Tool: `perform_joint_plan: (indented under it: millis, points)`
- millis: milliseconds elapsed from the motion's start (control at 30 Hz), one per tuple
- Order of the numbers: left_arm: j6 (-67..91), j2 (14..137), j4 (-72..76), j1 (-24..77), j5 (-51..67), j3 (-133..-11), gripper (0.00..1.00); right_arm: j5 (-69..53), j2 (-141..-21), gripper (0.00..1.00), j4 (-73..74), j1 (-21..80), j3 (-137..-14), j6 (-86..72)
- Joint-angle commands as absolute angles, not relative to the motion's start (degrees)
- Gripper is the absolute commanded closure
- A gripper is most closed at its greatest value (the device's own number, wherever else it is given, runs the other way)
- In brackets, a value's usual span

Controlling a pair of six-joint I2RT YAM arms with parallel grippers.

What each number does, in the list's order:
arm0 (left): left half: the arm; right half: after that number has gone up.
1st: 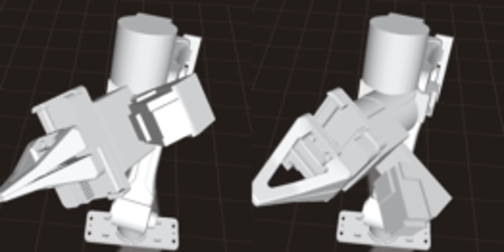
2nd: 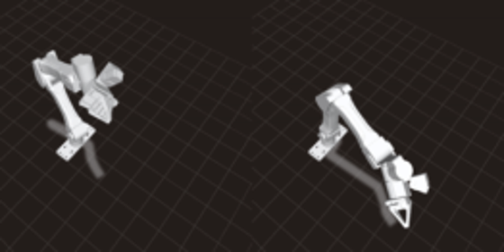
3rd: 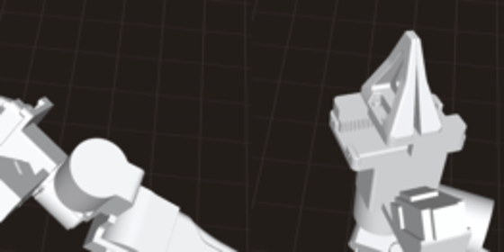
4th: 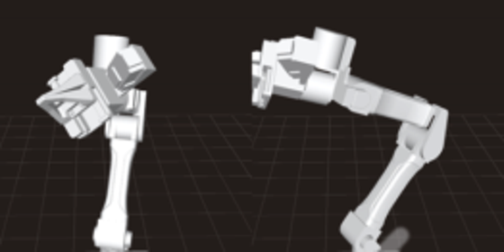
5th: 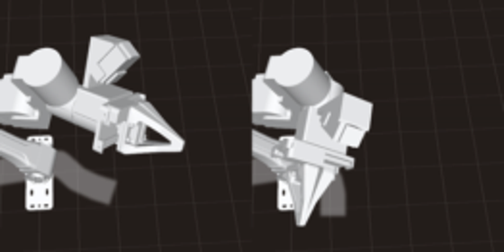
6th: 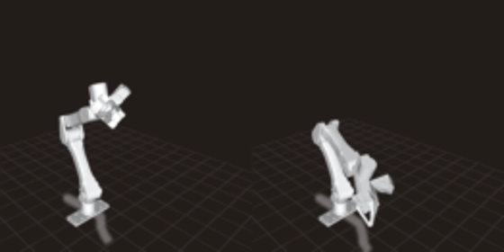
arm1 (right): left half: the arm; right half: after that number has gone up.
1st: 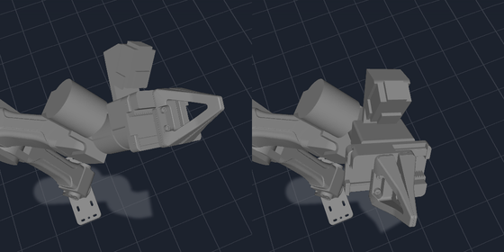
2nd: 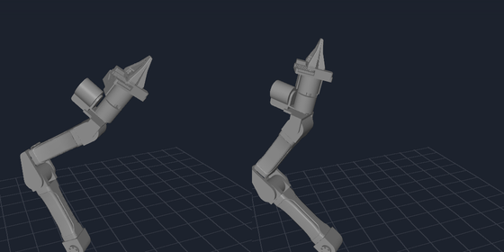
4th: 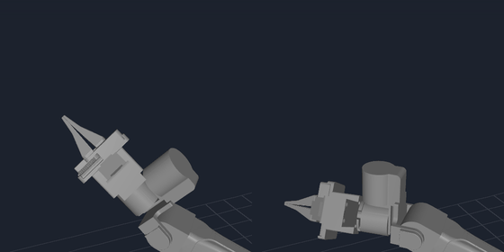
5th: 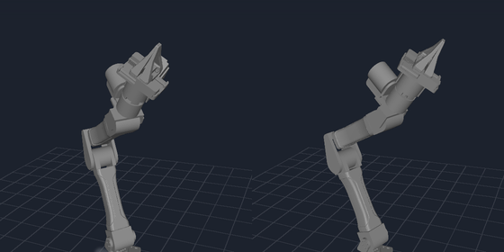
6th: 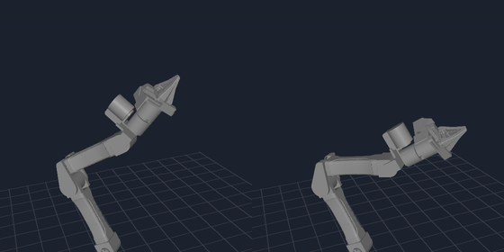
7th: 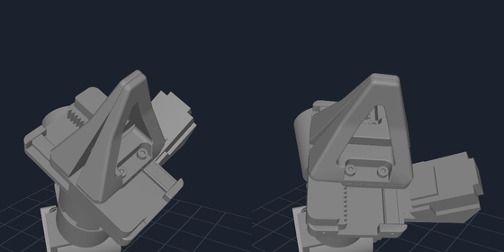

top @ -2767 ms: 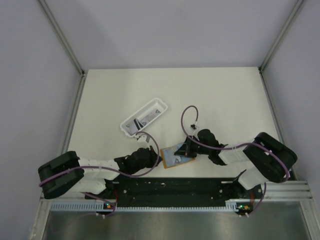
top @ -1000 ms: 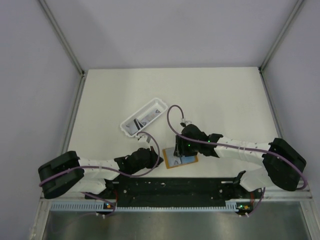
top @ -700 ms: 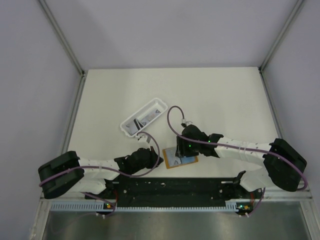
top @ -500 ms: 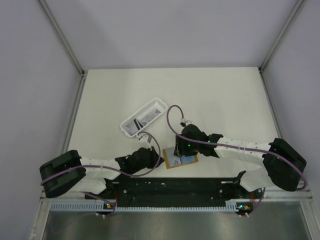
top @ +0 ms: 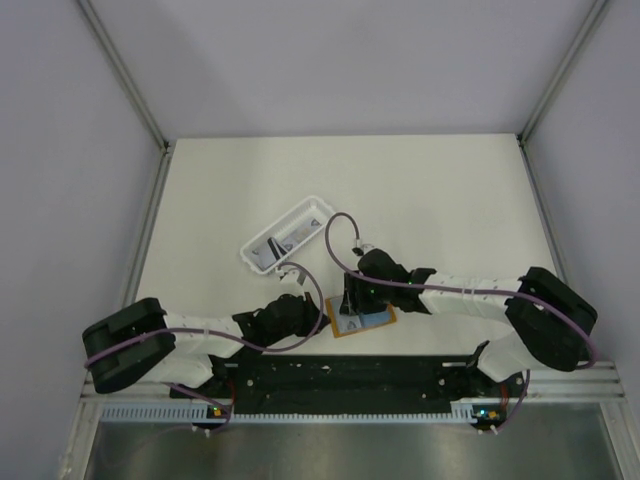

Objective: Put the credit cards into the card holder
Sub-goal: Insert the credit card into the card holder, then close the card holder at the center of the board.

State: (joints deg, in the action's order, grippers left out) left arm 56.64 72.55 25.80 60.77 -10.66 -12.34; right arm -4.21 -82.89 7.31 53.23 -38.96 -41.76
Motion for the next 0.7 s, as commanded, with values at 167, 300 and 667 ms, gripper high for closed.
perform_joint_plan:
  millis: [167,300,667]
  points:
    - [55.37,73.92,24.00,60.82,-9.93,-13.53,1.00,-10.19,-82.88,0.50,0.44,53.96,-37.00,-42.98]
    - [55.37,73.48,23.64,60.73,-10.11,-13.36,1.00,-7.40,-78.06,0.50,2.36,53.96,-36.83,-41.76]
    - [55.37,72.16,22.50,60.82,-10.63,-13.18,1.00,24.68,-63.72,0.45,34.44,53.70,-41.22,-38.76]
